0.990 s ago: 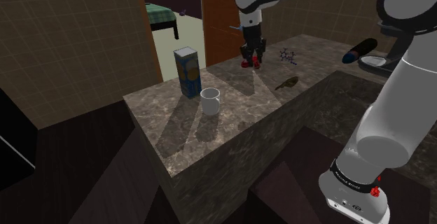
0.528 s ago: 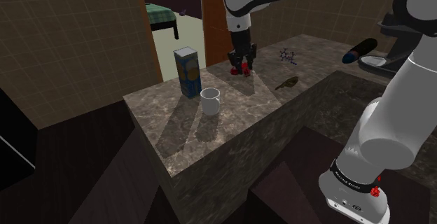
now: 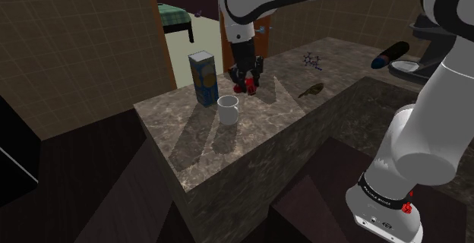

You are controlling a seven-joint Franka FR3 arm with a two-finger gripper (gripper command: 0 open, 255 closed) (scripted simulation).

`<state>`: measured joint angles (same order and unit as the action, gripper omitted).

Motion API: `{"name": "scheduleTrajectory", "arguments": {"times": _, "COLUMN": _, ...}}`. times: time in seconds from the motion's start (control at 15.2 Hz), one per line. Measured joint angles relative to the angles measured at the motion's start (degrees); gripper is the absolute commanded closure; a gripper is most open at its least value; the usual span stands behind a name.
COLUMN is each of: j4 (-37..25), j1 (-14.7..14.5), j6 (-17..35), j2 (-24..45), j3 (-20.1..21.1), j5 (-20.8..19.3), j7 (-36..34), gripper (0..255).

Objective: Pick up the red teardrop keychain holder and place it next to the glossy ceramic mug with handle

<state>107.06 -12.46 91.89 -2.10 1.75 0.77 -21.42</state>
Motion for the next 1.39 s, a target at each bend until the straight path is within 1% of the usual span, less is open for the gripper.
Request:
{"name": "scheduleTrajectory", "arguments": {"times": 0.33, "j4": -2.22, "j1": -3.26, "j6": -0.24, "j2": 1.81, "j3": 3.38, "j5": 1.47, "j7": -6.48, "gripper": 255}}
{"name": "scheduleTrajectory", "arguments": {"times": 0.66, "j4": -6.26, "j1": -6.47, "j6": -0.85, "j2": 4.93, "j3": 6.51, "j5": 2.43, "j7": -12.76, "gripper": 255}}
{"name": "scheduleTrajectory", "arguments": {"times": 0.92, "j4": -5.08, "j1": -7.11, "j6": 1.33, "j2": 5.92, "j3": 7.09, "j5": 2.55, "j7": -13.90, "gripper": 255}}
{"name": "scheduleTrajectory", "arguments": {"times": 1.39, "j4": -0.79, "j1": -7.24, "j6": 6.44, "j2": 6.73, "j3": 7.18, "j5": 2.50, "j7": -13.87, "gripper": 255}}
